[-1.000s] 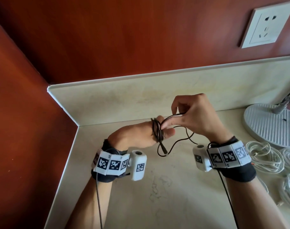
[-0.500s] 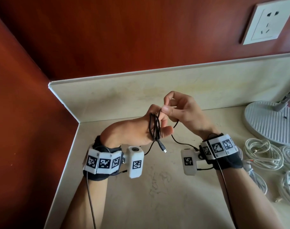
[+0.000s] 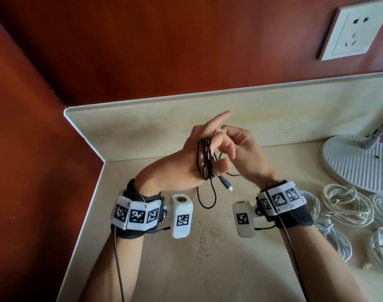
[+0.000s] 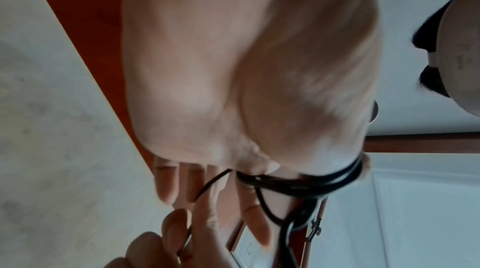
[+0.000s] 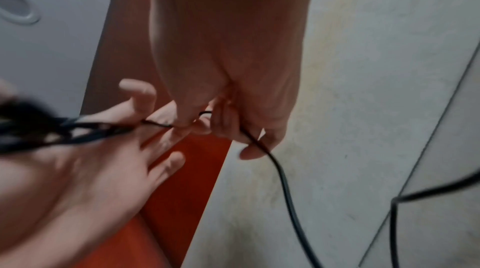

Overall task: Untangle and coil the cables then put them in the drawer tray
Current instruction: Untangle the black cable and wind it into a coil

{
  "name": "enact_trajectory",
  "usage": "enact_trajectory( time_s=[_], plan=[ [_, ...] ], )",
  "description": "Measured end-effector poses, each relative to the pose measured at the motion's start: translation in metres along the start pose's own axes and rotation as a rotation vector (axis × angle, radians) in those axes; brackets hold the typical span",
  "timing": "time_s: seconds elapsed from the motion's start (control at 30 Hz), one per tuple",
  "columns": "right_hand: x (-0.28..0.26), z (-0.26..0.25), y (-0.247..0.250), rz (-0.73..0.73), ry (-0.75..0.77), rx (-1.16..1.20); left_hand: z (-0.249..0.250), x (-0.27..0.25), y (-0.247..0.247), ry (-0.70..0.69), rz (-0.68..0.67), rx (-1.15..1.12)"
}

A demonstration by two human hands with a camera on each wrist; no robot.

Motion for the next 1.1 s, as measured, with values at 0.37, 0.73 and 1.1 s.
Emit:
enact_trajectory(
  time_s=[0.37,0.73,1.1],
  plan=[
    [-0.004,0.0,-0.039,-0.221,-0.129,-0.322,-0.056,-0.013,0.034,0.248,0.194,0.127],
    [-0.009,0.024,-0.039,-0.236,-0.226,-0.02,-0.067,-0.019,0.041,0.15,0.22,-0.32],
    [-0.013,-0.003,-0.07,-0.313,-0.142,-0.586,-0.1,-0.007,0.042,0.314,0.458,-0.045]
  ],
)
Point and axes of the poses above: each hand's wrist, its own x-axis towards the middle knuckle, its own y-axis out of the back of the hand, z = x × y, the point moved 9 cm from there along x, towards the middle knuckle, and after that the axes turned 7 degrees about -z, right-handed, at the moved point
